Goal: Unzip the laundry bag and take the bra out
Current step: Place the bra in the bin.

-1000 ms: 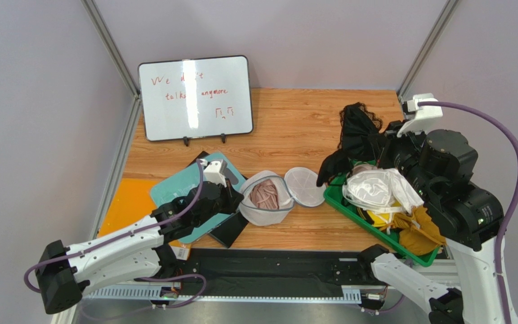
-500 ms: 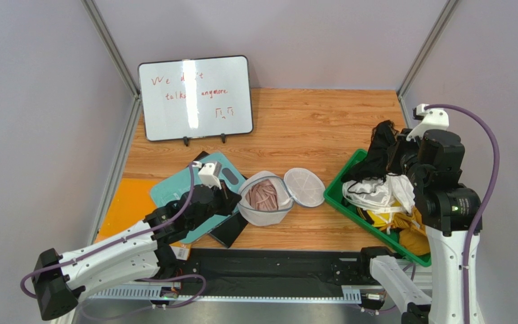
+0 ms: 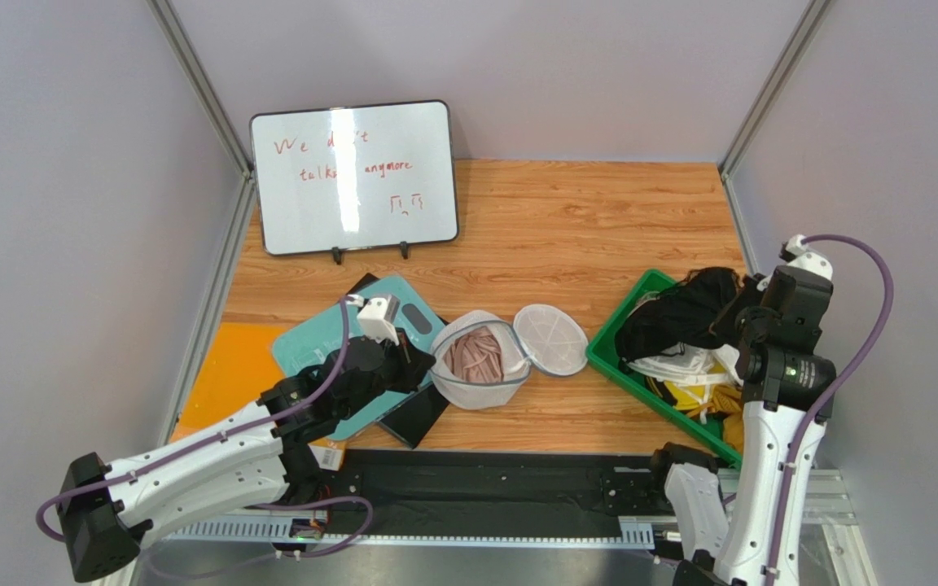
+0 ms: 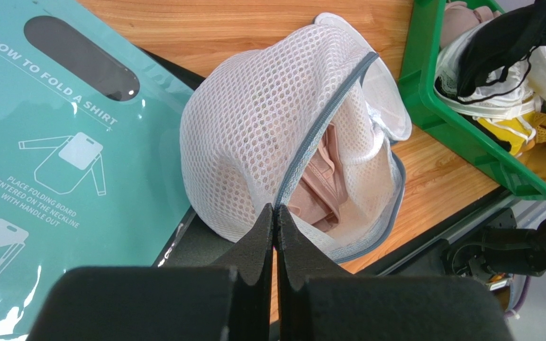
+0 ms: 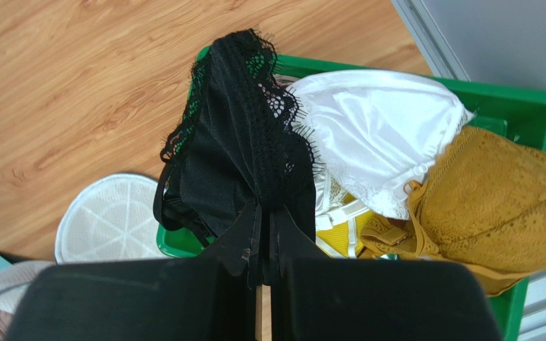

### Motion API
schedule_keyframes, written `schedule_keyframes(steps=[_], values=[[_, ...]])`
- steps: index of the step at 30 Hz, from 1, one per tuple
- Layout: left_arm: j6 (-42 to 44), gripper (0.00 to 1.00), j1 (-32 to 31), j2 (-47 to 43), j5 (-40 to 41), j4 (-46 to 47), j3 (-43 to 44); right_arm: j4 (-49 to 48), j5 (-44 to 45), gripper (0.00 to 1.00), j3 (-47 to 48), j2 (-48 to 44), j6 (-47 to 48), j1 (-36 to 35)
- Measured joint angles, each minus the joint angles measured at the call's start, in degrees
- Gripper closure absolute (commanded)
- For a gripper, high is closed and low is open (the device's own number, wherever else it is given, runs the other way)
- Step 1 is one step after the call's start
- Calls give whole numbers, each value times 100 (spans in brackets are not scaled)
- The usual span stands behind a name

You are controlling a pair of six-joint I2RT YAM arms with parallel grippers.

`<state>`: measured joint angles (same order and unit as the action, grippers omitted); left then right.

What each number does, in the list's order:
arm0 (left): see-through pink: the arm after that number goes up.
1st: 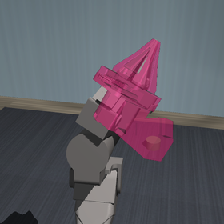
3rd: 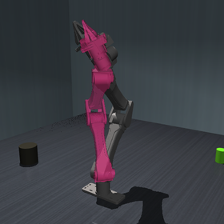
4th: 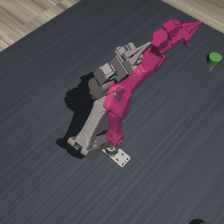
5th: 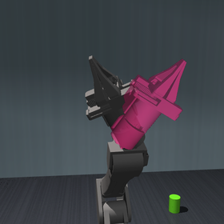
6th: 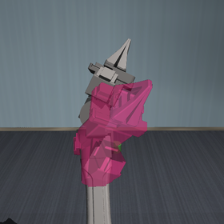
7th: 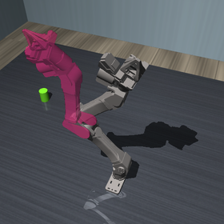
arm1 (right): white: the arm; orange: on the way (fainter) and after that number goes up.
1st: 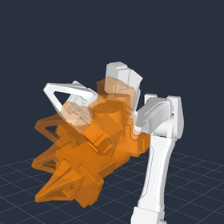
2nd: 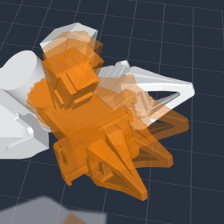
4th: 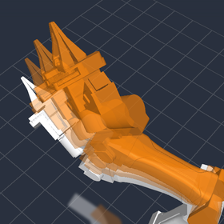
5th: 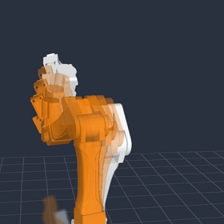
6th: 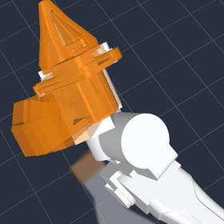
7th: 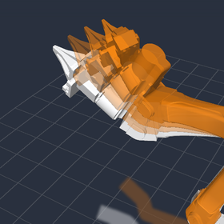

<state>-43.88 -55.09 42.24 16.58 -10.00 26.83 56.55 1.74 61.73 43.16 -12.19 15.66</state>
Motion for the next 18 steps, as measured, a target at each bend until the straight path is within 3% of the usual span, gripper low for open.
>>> schedule_keyframes(steps=[4, 18], values=[[0, 100, 0, -4, -24, 0, -11, -227, -96, 100, -404, -188, -570, 402], [-37, 100, 0, -9, -136, 85, -118, -739, -374, 100, -1886, -256, -1950, 455]])
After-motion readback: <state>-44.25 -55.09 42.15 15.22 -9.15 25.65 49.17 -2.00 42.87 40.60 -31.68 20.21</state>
